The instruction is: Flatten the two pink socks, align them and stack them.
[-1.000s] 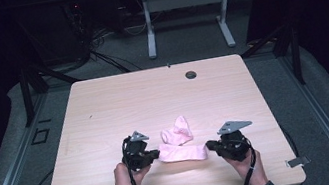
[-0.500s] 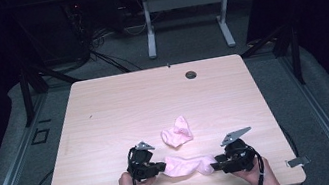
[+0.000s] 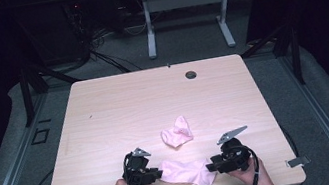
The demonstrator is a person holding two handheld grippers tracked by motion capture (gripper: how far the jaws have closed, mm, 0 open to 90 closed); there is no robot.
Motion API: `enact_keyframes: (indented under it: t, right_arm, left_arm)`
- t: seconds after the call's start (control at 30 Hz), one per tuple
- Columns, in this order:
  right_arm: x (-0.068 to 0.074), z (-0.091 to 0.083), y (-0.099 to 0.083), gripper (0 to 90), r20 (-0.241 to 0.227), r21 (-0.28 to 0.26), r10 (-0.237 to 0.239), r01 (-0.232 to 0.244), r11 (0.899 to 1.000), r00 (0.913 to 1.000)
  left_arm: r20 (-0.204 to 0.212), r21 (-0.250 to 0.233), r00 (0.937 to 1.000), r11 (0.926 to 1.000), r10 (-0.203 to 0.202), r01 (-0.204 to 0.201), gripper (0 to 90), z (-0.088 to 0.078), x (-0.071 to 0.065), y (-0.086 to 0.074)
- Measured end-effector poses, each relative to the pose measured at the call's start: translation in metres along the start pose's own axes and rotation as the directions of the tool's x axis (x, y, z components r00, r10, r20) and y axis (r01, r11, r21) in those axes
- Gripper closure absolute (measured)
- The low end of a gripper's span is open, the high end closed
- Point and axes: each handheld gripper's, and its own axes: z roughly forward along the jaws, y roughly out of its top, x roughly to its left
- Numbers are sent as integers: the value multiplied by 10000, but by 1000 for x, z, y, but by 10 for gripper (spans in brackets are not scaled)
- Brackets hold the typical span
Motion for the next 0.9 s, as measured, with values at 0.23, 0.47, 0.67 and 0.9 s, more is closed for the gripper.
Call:
enact_keyframes:
  t: [0.23, 0.47, 0.67, 0.9]
  right_arm:
    - [8, 8, -3, 728, 479, 104, -137, 133, 9999, 9988]
    - [10, 8, -7, 854, 756, -136, -241, 252, 9996, 9968]
    - [7, 3, -5, 860, 1052, -336, -297, 334, 9989, 9940]
    - [3, 5, -5, 705, 752, -213, -246, 263, 9994, 9969]
  left_arm:
    - [-122, -188, 9998, 9996, 187, -189, 728, 0, -1, 2]
    - [-212, -7, 9987, 9989, 461, -462, 885, 8, -4, -1]
    - [-166, -7, 9982, 9983, 575, -575, 889, 4, -8, -7]
    - [-304, -29, 9985, 9990, 447, -448, 687, 0, -8, -6]
